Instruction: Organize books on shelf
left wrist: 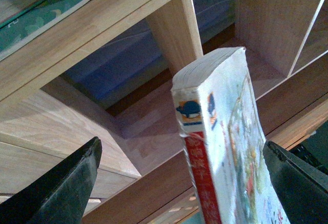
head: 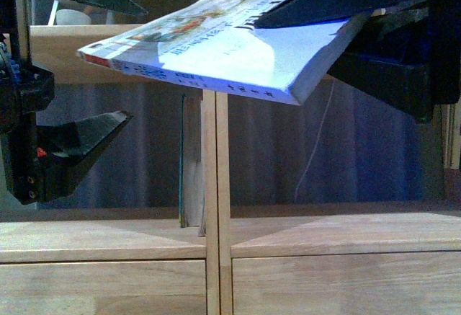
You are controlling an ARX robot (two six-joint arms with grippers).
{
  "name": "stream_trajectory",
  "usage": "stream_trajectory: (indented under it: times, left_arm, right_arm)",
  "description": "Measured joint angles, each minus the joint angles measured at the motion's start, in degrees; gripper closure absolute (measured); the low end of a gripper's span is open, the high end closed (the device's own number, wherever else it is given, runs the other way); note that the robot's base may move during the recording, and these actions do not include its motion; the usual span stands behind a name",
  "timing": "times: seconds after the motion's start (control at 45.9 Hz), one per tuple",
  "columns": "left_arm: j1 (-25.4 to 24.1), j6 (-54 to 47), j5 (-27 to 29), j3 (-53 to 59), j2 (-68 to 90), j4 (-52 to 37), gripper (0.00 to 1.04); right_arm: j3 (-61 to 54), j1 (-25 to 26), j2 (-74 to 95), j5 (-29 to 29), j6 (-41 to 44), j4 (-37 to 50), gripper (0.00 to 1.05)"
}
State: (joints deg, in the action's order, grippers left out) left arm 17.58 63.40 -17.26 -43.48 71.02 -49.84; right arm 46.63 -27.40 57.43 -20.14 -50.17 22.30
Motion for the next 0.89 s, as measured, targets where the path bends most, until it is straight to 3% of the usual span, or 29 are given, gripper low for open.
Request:
stream_trajectory:
  times: [0.131, 0.305, 0.632, 0.741, 0.893]
  left_arm:
    - [1.09, -0.07, 1.57, -0.31, 0.17, 0.42, 0.08]
    - [2.36, -0.11, 3.56, -1.16, 0.42, 1.99, 0.37]
    - [3.21, -0.24, 3.87, -1.62, 0.42, 2.32, 0.72]
    - [3.48, -0.17, 4.00, -1.66, 0.42, 2.32, 0.89]
    - [3.61, 1.62, 4.04, -1.81, 0.33, 2.36, 0.97]
  right_arm:
    - [0.00, -0.63, -0.24, 0.00, -0.09, 0.00, 0.97]
    - [-0.39, -0.98, -0.66, 0.07, -0.20, -0.04, 0.97]
    - [-1.05, -0.83, -0.98, 0.00, -1.01, -0.31, 0.97]
    - [-1.33, -0.72, -1.16, 0.00, -1.49, -0.50, 0.97]
    - [-1.46, -0.63, -1.22, -0.02, -1.92, -0.61, 0.97]
